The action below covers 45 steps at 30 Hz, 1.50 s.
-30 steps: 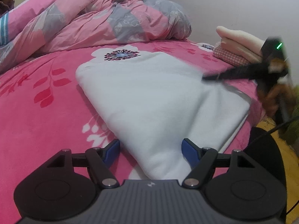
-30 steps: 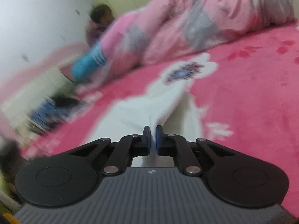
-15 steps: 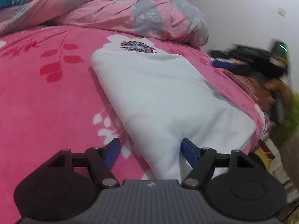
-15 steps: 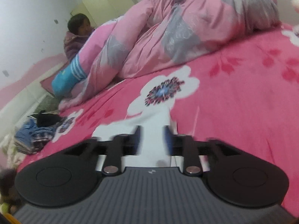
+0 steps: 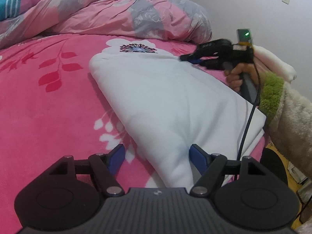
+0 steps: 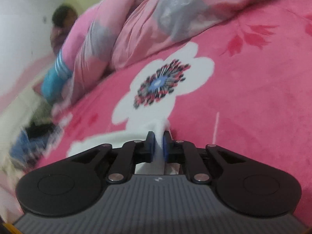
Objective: Fold clothes
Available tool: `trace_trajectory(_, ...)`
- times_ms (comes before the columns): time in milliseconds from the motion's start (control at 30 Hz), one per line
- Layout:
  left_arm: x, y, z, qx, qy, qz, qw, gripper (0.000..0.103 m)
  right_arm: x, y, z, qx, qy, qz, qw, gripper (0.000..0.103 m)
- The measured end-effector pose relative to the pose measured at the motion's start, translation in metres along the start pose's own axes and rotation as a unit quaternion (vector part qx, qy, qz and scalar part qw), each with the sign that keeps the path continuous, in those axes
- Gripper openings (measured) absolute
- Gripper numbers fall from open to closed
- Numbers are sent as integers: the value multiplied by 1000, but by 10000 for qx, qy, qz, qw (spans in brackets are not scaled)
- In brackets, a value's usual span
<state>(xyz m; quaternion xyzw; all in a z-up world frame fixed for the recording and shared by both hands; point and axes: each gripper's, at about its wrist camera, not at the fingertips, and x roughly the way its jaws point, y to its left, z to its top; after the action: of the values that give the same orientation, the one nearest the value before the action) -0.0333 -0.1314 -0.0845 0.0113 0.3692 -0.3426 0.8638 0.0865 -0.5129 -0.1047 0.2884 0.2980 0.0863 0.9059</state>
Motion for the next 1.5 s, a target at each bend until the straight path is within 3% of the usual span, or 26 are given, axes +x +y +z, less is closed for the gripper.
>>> trace_trajectory(67,0,1,-1,-42,-58,-19,10000,74,-23,14,6,-174,-337,-484,9981,15)
trace_trajectory(100,0,1,-3,-64,-89,-27,9999,74,-34,24,9,-308,-430,-516,9973,15)
trace_trajectory(167,-1,1,-5,-101,-142,-35,9998,74,-48,53,12,-717,-337,-153,9967,15)
trace_trajectory(267,-4,1,-8,-138,-188,-54,9997,74,-27,106,-2,-1440,454,483,9874,13)
trace_trajectory(333,-6,1,-10,-172,-223,-82,9996,74,12,127,-17,-1667,1093,660,9777,13)
trace_trajectory(367,-7,2,-12,-175,-260,-95,9995,74,34,127,-23,-1717,1325,451,9751,13)
trace_trajectory(433,-8,2,-15,-176,-313,-116,9993,74,68,124,-28,-1844,1526,-35,9709,0)
trace_trajectory(567,-10,5,-20,-200,-425,-203,9987,74,56,154,-19,-2453,1034,-724,9612,5)
trace_trajectory(633,-11,6,-21,-208,-467,-239,9984,74,40,175,-21,-2558,1127,-69,9601,5)
trace_trajectory(700,-13,6,-23,-211,-484,-254,9983,74,49,195,-31,-2801,1543,392,9467,5)
trace_trajectory(767,-14,6,-25,-209,-495,-260,9982,73,77,201,-43,-2853,1913,588,9373,4)
trace_trajectory(833,-15,6,-26,-204,-502,-278,9981,73,110,192,-46,-2704,1929,284,9428,0)
trace_trajectory(900,-16,6,-26,-179,-512,-313,9980,73,120,181,-34,-2508,1472,-99,9567,0)
trace_trajectory(933,-16,7,-26,-178,-523,-347,9979,73,115,180,-27,-2445,1240,-497,9604,1)
trace_trajectory(967,-17,8,-26,-174,-534,-380,9977,73,103,178,-21,-2404,1071,-526,9633,5)
trace_trajectory(1167,-21,10,-26,-156,-504,-462,9975,72,-36,164,-14,-1982,543,-183,9785,5)
trace_trajectory(1333,-32,7,-27,-206,-397,-343,9984,72,-89,156,-68,-1945,720,-91,9782,5)
trace_trajectory(1400,-37,7,-28,-211,-371,-305,9986,72,-88,142,-98,-2081,821,-526,9732,4)
trace_trajectory(1467,-45,7,-30,-182,-346,-252,9989,72,-100,121,-123,-2186,624,-1031,9683,3)
trace_trajectory(1500,-49,8,-30,-169,-340,-226,9990,72,-116,115,-128,-2017,407,-1121,9722,3)
